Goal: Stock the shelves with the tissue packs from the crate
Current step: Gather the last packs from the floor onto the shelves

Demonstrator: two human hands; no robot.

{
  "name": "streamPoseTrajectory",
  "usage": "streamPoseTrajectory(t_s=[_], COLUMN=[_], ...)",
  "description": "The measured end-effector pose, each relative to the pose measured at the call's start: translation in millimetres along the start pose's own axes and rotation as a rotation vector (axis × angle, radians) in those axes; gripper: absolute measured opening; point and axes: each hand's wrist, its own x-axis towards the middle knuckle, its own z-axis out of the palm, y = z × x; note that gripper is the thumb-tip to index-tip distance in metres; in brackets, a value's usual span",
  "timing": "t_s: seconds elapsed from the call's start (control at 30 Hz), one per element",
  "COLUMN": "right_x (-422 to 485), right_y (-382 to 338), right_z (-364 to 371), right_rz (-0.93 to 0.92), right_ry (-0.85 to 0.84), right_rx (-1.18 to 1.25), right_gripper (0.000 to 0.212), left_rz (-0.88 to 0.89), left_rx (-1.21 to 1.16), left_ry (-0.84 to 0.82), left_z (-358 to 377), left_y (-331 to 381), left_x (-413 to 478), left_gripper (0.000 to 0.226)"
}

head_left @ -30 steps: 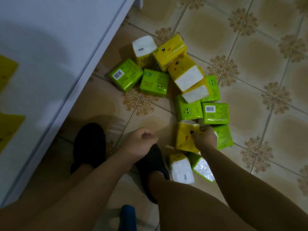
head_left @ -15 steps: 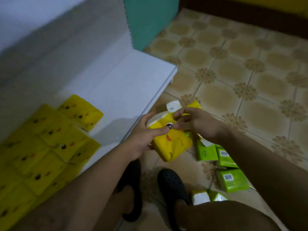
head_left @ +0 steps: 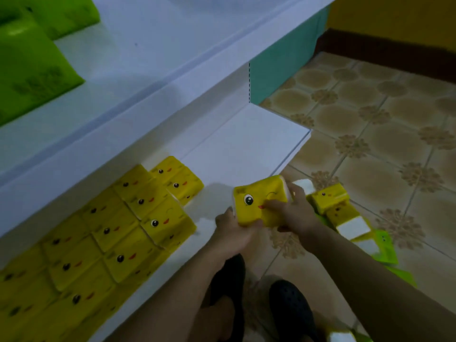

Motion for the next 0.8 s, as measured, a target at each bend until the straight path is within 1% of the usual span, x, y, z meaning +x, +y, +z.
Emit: streamPoseTrajectory(t_s=[0.07, 0.1, 0.17, 0.2, 0.27, 0.3, 0.37, 0.43, 0.47, 0.53, 0.6, 0.63, 0.7, 0.73, 0.8], right_x=[12, 18, 30, 37, 52, 57, 66, 72, 75, 80, 86, 89, 92, 92, 90], right_y=[2, 4, 7, 8, 13, 16, 23, 26, 28, 31, 34, 34, 35, 35, 38], right_z=[6, 11, 24, 29, 36, 38, 36, 30, 25, 16, 10, 9, 8, 8, 8], right_rz=[0.019, 0.023, 0.012, 0.012, 0.052, 0.074, 0.087, 0.091, 0.088, 0.089, 0.117, 0.138, 0.157, 0.150, 0.129], right_ry=[-0.017, -0.038, -0.086, -0.124, -0.213, -0.241, -0.227, -0.191, -0.182, -0.175, -0.166, -0.163, -0.167, -0.168, -0.172], right_rx=[-0.080, -0.122, -0.195, -0.193, -0.132, -0.123, -0.210, -0.308, -0.347, -0.362, -0.330, -0.316, -0.310, -0.322, -0.352], right_gripper=[0.073, 0.074, 0.073, 0.072, 0.067, 0.065, 0.063, 0.070, 0.070, 0.066, 0.062, 0.061, 0.061, 0.063, 0.067], left_rz=[0.150, 0.259, 0.451, 0.508, 0.547, 0.526, 0.450, 0.389, 0.360, 0.268, 0.160, 0.146, 0.144, 0.110, 0.003], left_rx=[0.318, 0.501, 0.767, 0.836, 0.888, 0.893, 0.909, 0.970, 0.996, 1.049, 1.168, 1.251, 1.382, 1.398, 1.377], left_ry=[0.071, 0.088, 0.079, 0.057, 0.019, -0.002, 0.009, 0.077, 0.110, 0.178, 0.228, 0.208, 0.092, 0.060, 0.076], left_z=[-8, -12, -18, -19, -19, -18, -17, -18, -19, -20, -18, -15, -4, 0, 2], left_y=[-5, -5, -3, -1, -1, -3, -13, -26, -34, -50, -65, -71, -84, -88, -91], left_x=[13, 20, 40, 49, 71, 83, 107, 134, 146, 166, 176, 178, 174, 171, 165], left_gripper=[0.111, 0.121, 0.129, 0.130, 0.127, 0.125, 0.120, 0.112, 0.107, 0.099, 0.092, 0.090, 0.083, 0.077, 0.066])
